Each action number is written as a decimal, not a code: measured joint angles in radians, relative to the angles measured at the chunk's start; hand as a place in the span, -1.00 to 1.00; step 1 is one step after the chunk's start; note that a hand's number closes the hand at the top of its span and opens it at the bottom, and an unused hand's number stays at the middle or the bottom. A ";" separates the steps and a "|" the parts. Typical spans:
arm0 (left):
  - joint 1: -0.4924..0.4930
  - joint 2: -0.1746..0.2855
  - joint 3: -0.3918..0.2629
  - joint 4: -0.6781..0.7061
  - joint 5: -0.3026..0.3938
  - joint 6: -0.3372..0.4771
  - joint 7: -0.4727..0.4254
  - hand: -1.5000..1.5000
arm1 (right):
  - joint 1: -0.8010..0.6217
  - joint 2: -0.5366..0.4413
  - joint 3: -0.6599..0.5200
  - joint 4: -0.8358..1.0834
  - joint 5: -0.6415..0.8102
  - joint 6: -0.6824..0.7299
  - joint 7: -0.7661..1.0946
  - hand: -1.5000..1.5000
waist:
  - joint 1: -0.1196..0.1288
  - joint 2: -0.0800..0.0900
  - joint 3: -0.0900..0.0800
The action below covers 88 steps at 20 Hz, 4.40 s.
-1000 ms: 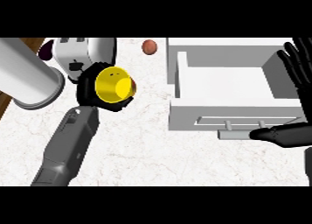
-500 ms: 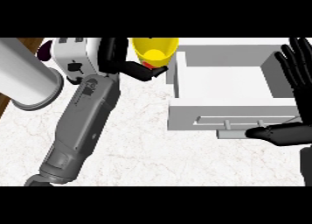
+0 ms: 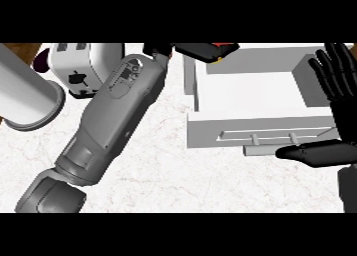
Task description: Pick up the cup, place it into the drawer and close the drawer
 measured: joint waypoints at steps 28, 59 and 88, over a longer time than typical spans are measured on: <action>-0.054 -0.001 -0.250 0.277 0.278 -0.040 -0.029 -1.00 | -0.147 0.019 0.137 0.067 -0.150 0.200 -0.004 1.00 | -0.166 0.048 0.000; 0.127 0.044 -0.171 0.150 0.477 -0.088 -0.269 -1.00 | -0.206 -0.079 0.493 0.770 0.606 0.137 -0.218 1.00 | 0.096 0.006 0.001; 0.355 0.193 -0.199 -0.073 0.498 -0.285 -0.189 -1.00 | -0.495 -0.171 0.194 1.253 0.428 0.224 -0.512 1.00 | 0.220 0.027 0.016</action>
